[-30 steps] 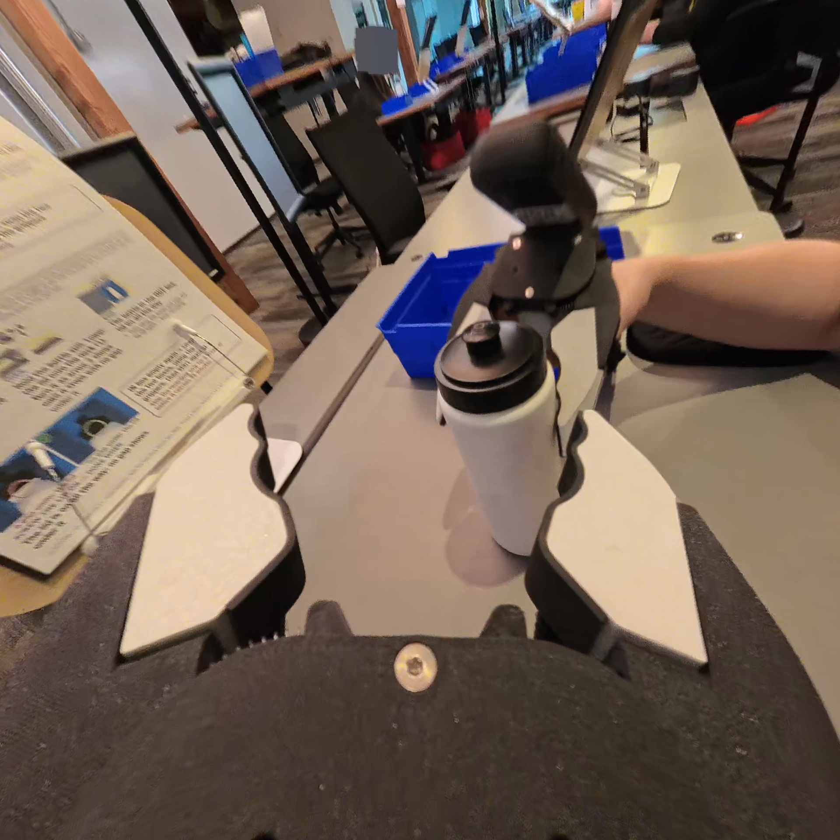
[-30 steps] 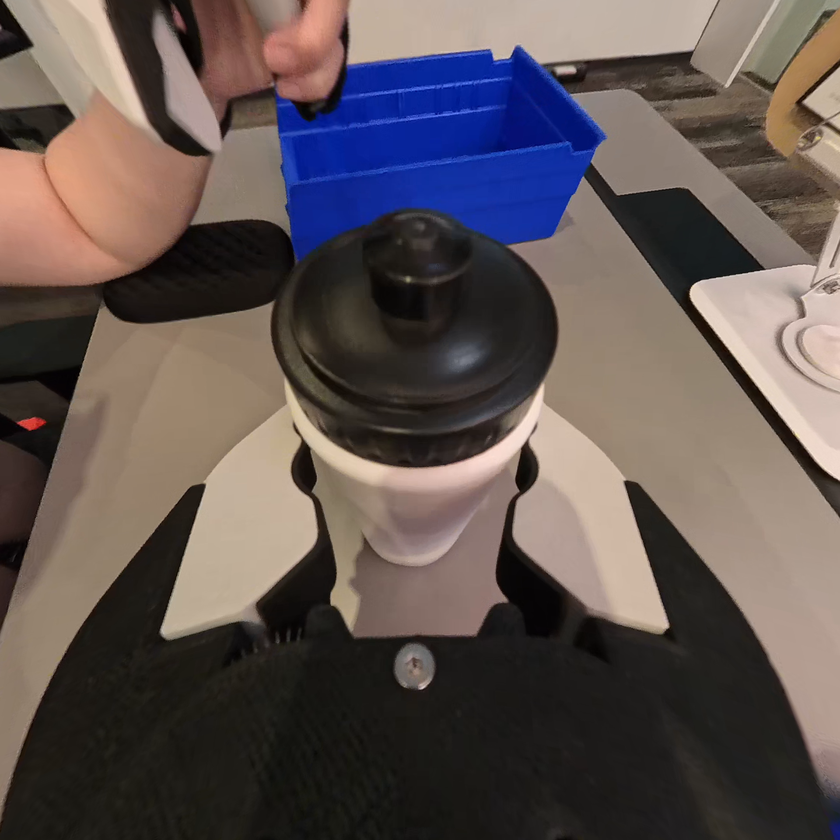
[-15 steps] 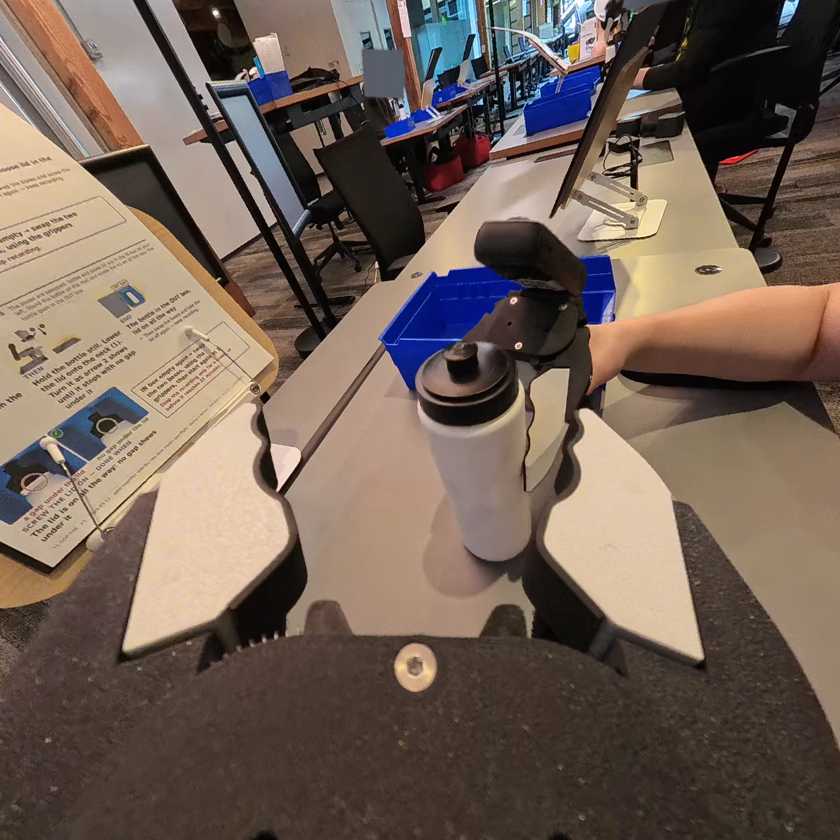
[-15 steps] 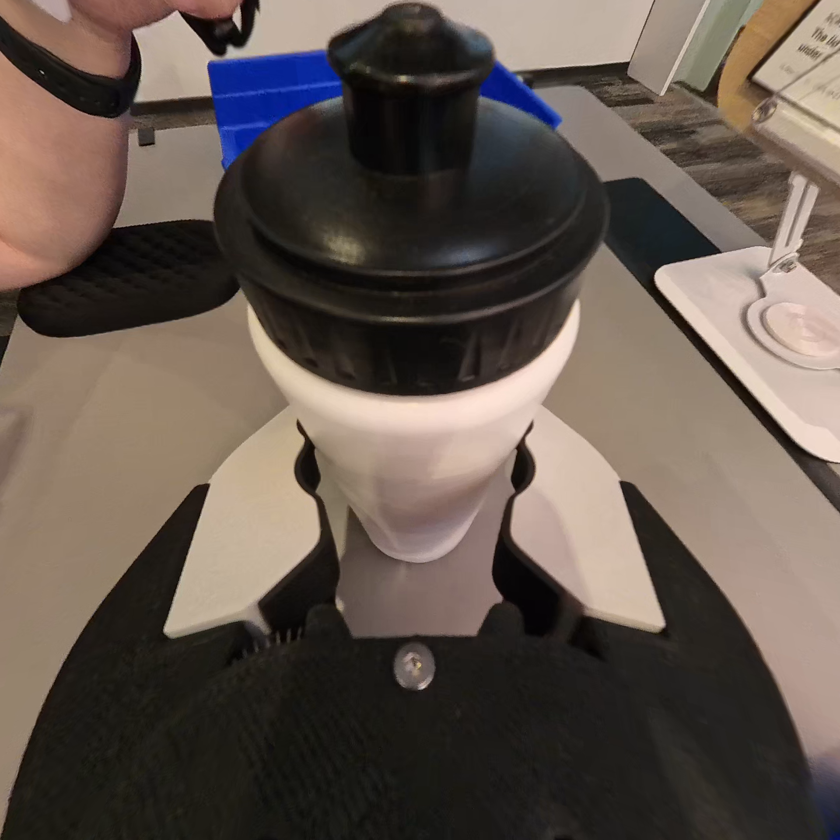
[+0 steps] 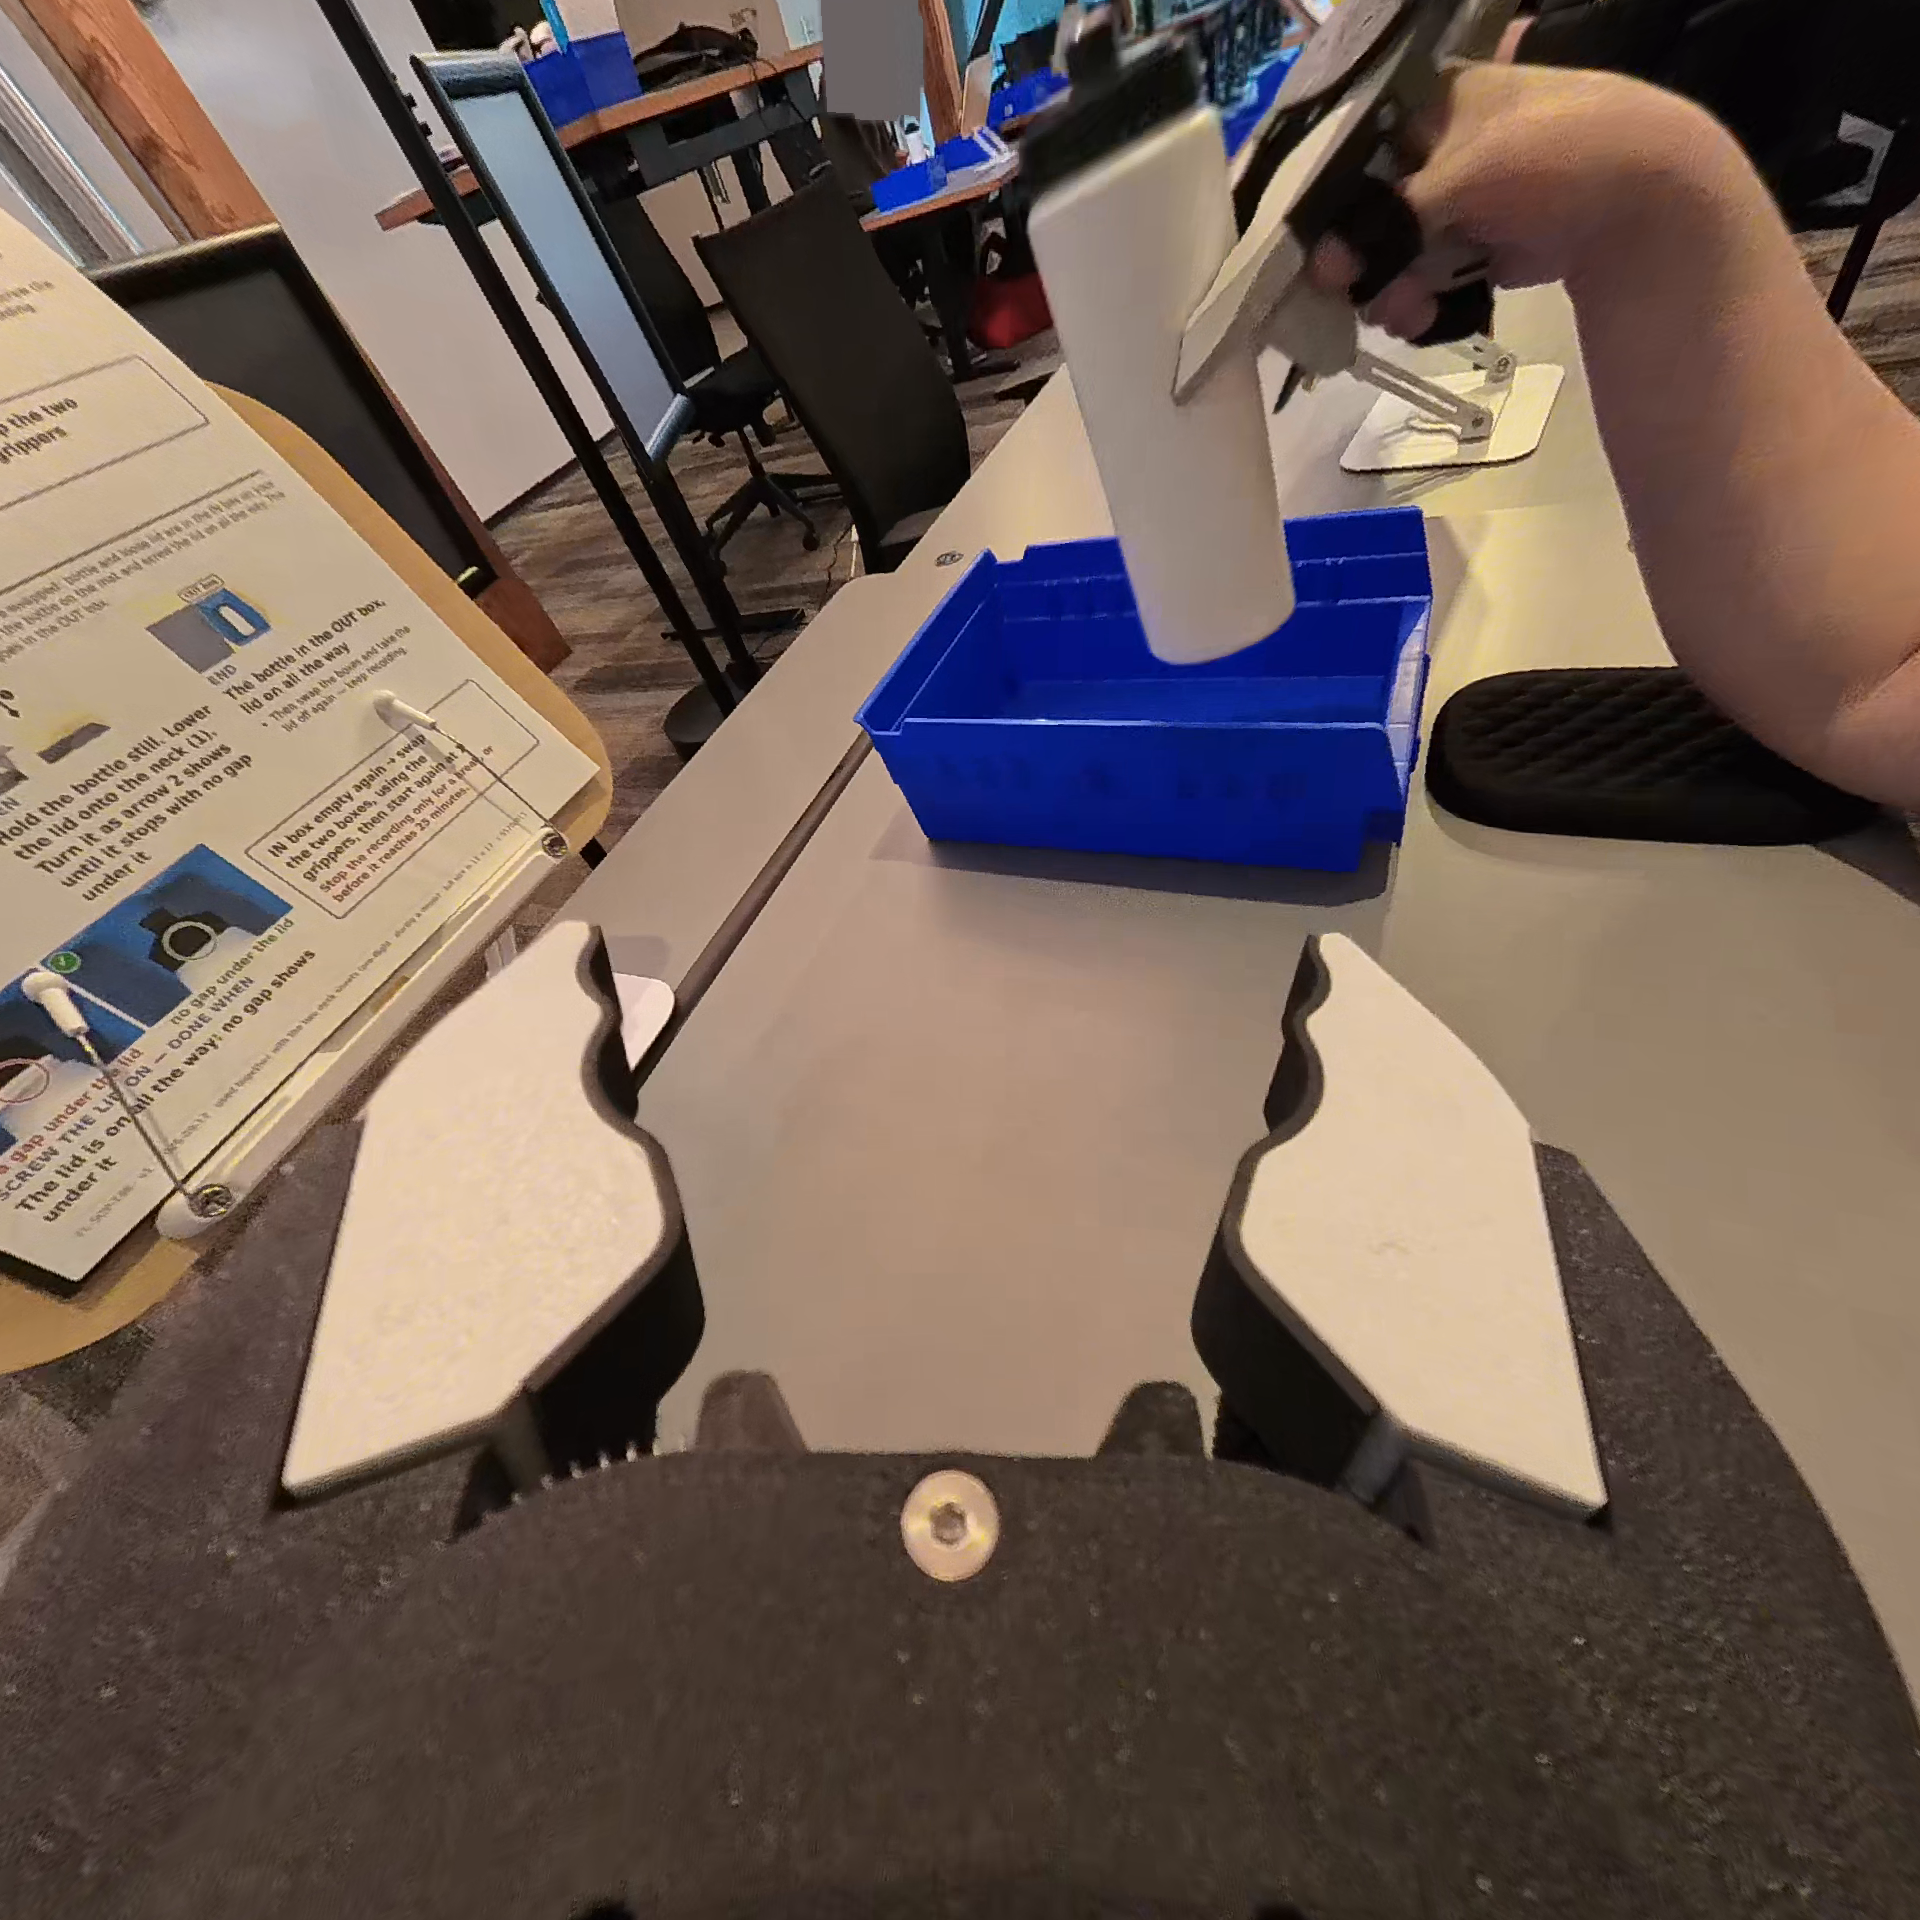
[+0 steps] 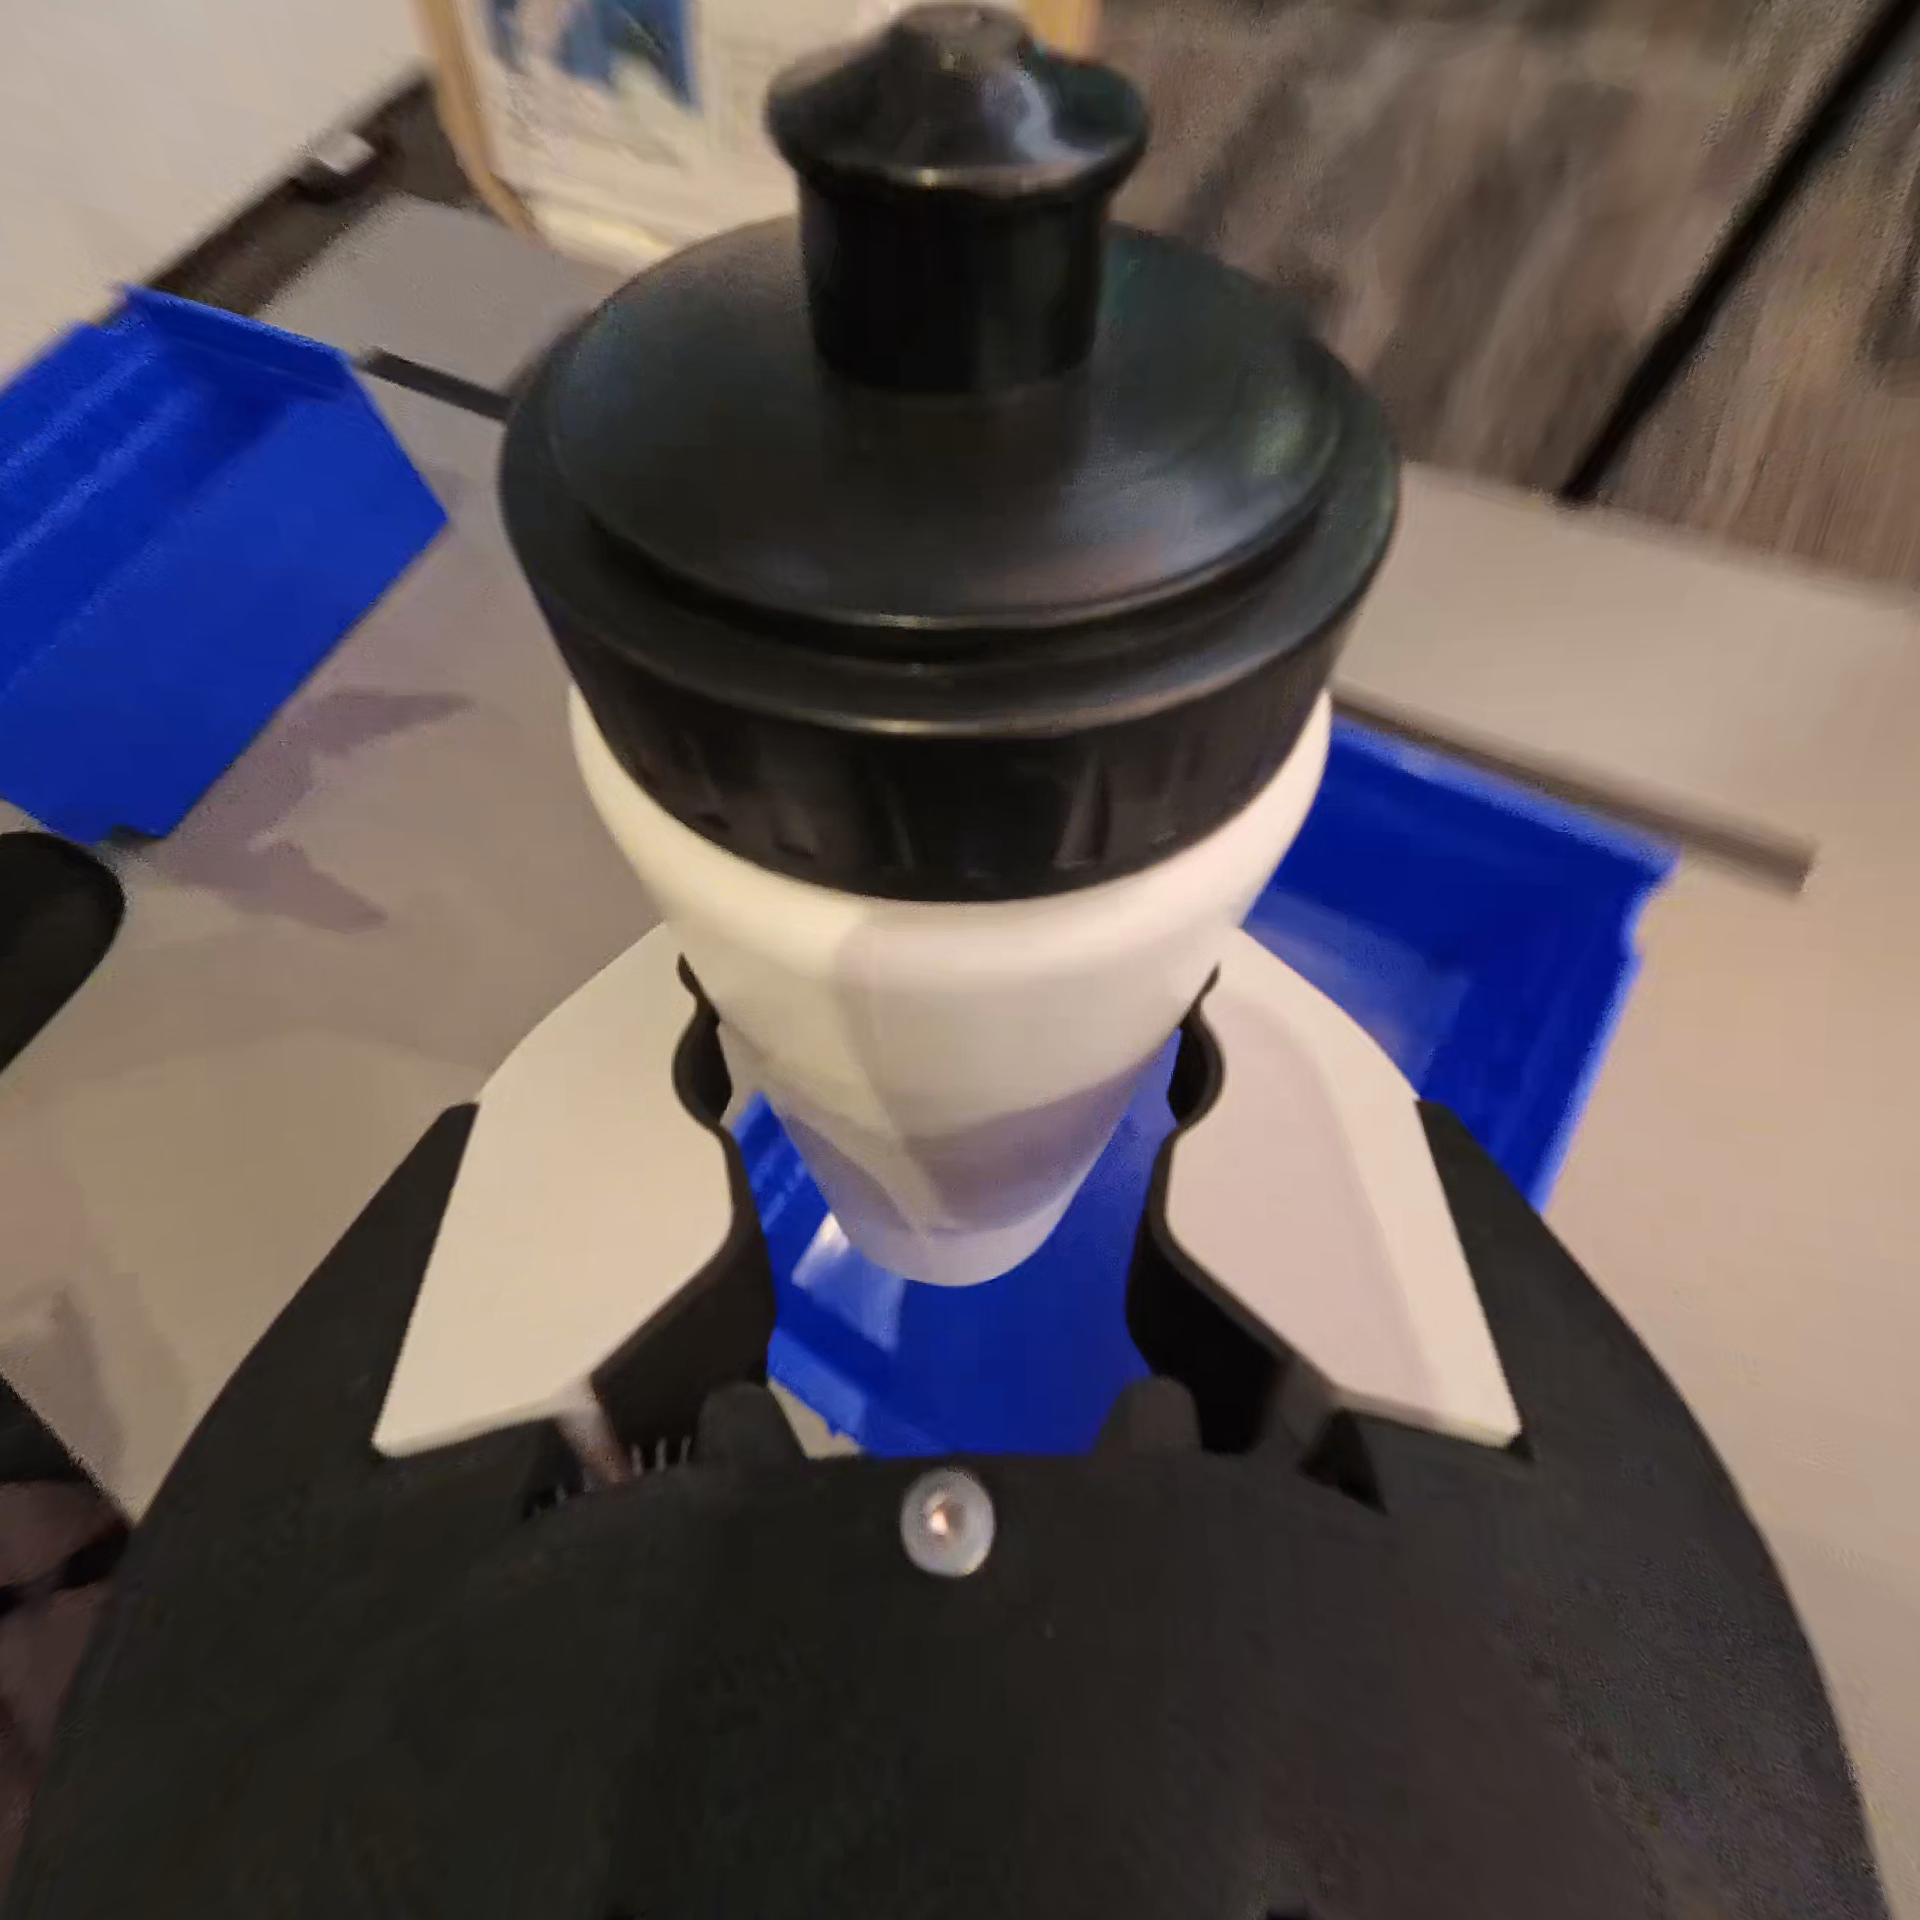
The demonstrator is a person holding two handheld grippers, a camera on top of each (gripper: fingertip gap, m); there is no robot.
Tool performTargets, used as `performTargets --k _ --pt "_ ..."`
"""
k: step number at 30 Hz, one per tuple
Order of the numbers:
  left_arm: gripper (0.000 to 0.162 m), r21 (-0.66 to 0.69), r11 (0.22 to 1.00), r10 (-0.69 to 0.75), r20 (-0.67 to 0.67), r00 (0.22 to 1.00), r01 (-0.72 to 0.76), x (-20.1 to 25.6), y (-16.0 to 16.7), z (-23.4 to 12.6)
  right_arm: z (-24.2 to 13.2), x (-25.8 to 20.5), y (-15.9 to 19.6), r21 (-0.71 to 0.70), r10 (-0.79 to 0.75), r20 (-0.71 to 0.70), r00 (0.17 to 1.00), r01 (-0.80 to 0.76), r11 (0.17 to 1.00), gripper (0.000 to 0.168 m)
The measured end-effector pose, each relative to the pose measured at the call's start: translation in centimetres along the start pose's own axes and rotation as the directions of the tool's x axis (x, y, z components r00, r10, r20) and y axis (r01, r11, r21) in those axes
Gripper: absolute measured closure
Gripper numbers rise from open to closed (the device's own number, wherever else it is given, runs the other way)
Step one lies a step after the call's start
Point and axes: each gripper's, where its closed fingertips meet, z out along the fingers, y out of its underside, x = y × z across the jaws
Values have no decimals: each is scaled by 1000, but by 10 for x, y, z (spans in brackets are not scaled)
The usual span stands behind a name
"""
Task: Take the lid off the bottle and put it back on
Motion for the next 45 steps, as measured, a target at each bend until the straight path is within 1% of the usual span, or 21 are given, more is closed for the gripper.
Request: performTargets --k 3,5,7,9,12,16,20,25,29,34,36,38,40,42,43,44,45 --pt "42 -14 1000 -6 -9 1000 6 3 4 6 26 28 36 -200 159 -8 987 -157 967 81" --pt "42 -26 1000 -4 -12 1000 4 4 6 8 44 38 54 -297 200 -28 979 -199 934 81" --pt "42 -41 999 -2 -19 1000 1 6 9 11 57 48 68 -362 199 -72 977 -212 908 81" --pt "42 -51 999 -3 -27 1000 2 7 12 13 67 59 77 -398 194 -139 971 -234 887 80" --pt "43 -59 998 -7 -38 999 5 9 14 17 77 67 87 -438 188 -202 961 -260 861 80" --pt "43 -72 997 -7 -53 999 4 11 18 21 91 74 104 -519 117 -284 952 -255 816 81" --pt "43 -86 996 -1 -66 998 -5 15 21 24 104 70 116 -581 74 -300 951 -243 777 82" --pt "44 -100 995 -1 -81 997 -7 19 25 28 112 72 126 -623 36 -330 943 -246 743 82" --pt "44 -114 993 -6 -90 996 -4 20 29 31 114 72 133 -653 20 -329 944 -243 717 88" --pt "43 -126 992 -7 -85 996 -4 19 31 32 110 71 132 -672 -15 -307 952 -205 711 87" --pt "43 -133 991 -4 -62 998 -5 14 30 28 100 66 118 -639 -25 -286 958 -171 750 83" --pt "42 -135 991 6 -11 1000 -8 1 25 17 81 62 89 -533 -35 -270 962 -119 838 81" --pt "46 -130 991 4 54 999 3 -17 18 -3 52 70 54 -358 -39 -321 946 -83 930 82" --pt "48 -173 984 -7 162 987 35 -42 19 -29 23 91 36 -210 -8 -405 914 -84 974 83" --pt "48 -208 977 10 250 968 43 -60 23 -45 14 105 39 -182 4 -437 900 -93 979 84" --pt "48 -244 969 38 339 940 49 -78 28 -63 9 121 49 -199 17 -468 884 -124 972 84" --pt "49 -277 959 58 417 907 66 -93 34 -81 7 136 65 -248 32 -493 869 -176 953 84"
